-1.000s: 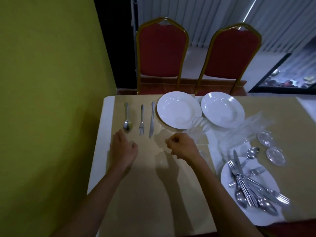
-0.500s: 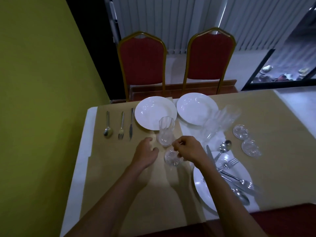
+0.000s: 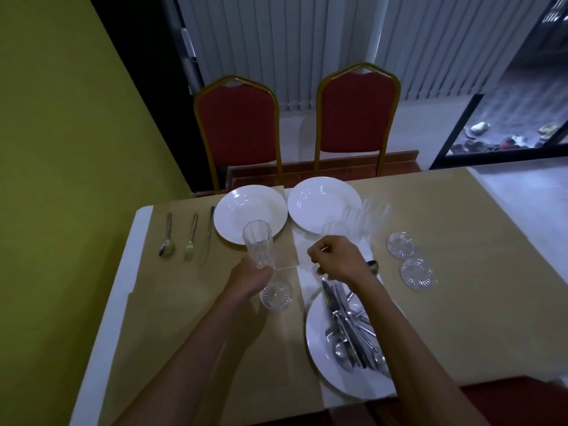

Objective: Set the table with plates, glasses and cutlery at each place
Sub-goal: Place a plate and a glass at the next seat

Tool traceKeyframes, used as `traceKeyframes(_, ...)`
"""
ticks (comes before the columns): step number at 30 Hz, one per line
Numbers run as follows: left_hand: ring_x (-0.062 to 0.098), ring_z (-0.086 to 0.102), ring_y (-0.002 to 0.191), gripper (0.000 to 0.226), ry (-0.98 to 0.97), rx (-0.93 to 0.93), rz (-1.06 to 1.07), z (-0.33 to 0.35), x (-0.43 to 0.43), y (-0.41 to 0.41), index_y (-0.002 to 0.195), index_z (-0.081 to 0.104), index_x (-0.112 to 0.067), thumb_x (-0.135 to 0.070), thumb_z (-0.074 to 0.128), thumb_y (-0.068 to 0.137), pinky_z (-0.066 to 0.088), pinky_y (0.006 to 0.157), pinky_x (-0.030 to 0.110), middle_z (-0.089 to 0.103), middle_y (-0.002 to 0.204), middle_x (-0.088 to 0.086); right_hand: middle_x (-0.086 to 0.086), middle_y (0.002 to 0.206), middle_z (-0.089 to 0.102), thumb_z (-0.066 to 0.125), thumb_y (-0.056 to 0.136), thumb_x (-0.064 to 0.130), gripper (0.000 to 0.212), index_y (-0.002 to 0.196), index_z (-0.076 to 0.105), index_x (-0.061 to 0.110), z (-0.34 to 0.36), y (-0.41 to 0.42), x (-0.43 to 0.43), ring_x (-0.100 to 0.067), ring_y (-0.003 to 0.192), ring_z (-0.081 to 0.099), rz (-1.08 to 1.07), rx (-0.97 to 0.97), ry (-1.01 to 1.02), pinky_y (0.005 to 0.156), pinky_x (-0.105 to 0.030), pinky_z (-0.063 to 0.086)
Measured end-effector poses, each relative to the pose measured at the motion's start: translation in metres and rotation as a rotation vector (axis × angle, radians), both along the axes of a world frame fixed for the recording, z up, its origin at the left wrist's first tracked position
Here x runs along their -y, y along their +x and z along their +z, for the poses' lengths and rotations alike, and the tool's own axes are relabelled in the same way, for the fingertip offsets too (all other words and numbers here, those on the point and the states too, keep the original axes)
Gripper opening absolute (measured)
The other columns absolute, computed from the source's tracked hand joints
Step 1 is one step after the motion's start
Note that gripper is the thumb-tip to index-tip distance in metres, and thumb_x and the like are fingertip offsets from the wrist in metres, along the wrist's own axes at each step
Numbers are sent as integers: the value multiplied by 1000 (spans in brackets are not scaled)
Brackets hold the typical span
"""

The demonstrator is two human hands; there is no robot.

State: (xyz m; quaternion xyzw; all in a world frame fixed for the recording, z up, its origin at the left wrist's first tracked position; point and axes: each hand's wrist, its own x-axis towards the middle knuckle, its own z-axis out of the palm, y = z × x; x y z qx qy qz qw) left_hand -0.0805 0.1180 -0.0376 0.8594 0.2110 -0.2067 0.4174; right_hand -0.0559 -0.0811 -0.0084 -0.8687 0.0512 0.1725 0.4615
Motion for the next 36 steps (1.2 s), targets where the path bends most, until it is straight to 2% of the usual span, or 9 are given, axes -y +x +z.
traceKeyframes(2, 21, 64, 91, 50, -20, -34, -25, -3, 12, 1, 114, 63, -11, -43, 60, 76, 47, 68, 29, 68, 107, 7, 1, 80, 74, 61, 90, 29, 16, 89, 71, 16, 2, 0, 17, -14, 62, 73, -18, 6, 8, 58, -24, 52)
traceKeyframes(5, 17, 52, 67, 23, -21, -63, -94, 2, 35, 1, 79, 56, -10, -32, 60, 83, 35, 60, 28, 54, 75, 5, 2, 80, 74, 61, 90, 28, 16, 87, 71, 16, 6, 1, 36, -13, 61, 72, -37, 18, -2, 57, -24, 50)
traceKeyframes(7, 18, 42, 65, 24, -12, -44, -146, 7, 53, 4, 73, 47, -14, -29, 60, 86, 29, 63, 30, 40, 70, 5, 3, 81, 74, 60, 90, 27, 15, 87, 70, 18, 9, 2, 48, -11, 61, 72, -65, 26, 4, 52, -23, 50)
traceKeyframes(9, 21, 52, 76, 19, -36, -18, -182, 10, 67, 11, 86, 57, -14, -33, 59, 88, 32, 70, 31, 51, 81, 10, 3, 83, 73, 60, 90, 27, 14, 87, 70, 18, 10, 3, 58, -12, 62, 73, -97, 28, 9, 52, -24, 52)
traceKeyframes(10, 23, 58, 92, 31, -66, -4, -187, 12, 74, 16, 109, 61, -10, -34, 59, 88, 37, 76, 31, 60, 100, 12, 3, 83, 73, 60, 90, 27, 13, 87, 70, 18, 10, 3, 62, -12, 62, 73, -113, 28, 6, 52, -25, 52)
traceKeyframes(13, 23, 53, 122, 60, -85, 84, -163, 20, 87, 31, 143, 41, -13, -34, 60, 89, 44, 97, 33, 52, 139, 7, -2, 83, 74, 61, 90, 23, 13, 86, 71, 15, 9, 4, 72, -15, 62, 74, -174, 31, 10, 56, -28, 54)
traceKeyframes(22, 26, 46, 133, 61, -55, 252, -217, 32, 125, 86, 144, 39, -19, -55, 47, 95, 38, 93, 32, 44, 149, 4, -2, 87, 73, 61, 89, 24, 14, 97, 68, 15, 5, 28, 98, -19, 71, 73, -266, 30, -150, 70, -37, 61)
traceKeyframes(28, 29, 50, 129, 57, 11, 272, -351, 29, 148, 113, 142, 42, -15, -43, 55, 94, 43, 100, 36, 48, 146, 9, -10, 115, 67, 69, 85, 32, 51, 129, 53, 12, -5, 57, 112, -28, 100, 67, -260, -16, -234, 87, -48, 58)
traceKeyframes(36, 30, 47, 132, 50, 145, 161, -443, 33, 187, 154, 144, 43, -16, -40, 27, 103, 39, 107, 42, 43, 151, 9, -16, 134, 56, 75, 84, 26, 74, 143, 35, 6, -19, 105, 132, -34, 119, 57, -113, -31, -250, 85, -32, 46)
